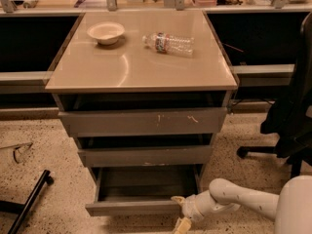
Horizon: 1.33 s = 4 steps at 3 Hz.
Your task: Close bottom drawer
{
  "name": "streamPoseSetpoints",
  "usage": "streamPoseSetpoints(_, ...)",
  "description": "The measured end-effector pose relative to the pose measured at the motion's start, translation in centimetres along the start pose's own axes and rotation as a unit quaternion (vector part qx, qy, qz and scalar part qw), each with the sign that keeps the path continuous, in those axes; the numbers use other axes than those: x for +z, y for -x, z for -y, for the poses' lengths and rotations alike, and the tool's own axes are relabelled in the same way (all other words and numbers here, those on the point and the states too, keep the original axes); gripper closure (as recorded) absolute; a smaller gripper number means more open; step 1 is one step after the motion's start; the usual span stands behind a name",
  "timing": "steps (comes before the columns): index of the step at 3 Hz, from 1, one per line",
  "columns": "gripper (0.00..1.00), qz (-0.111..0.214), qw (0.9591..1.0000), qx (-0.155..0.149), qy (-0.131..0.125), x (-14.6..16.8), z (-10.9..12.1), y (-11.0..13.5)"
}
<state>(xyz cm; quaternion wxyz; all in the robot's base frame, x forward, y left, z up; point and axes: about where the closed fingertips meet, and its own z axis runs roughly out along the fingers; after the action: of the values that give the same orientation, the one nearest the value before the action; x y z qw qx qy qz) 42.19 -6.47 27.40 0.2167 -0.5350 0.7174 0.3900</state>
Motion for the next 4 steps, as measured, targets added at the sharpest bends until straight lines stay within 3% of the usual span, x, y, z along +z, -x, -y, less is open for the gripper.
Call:
streamPoseSetpoints(3, 0.00, 0.006, 0.9995, 0.022, 0.020, 2.3, -2.3, -4.8)
streamPoseSetpoints(4, 0.00, -0.003, 0.9997, 0.009, 0.020, 3.2, -0.9, -6.0)
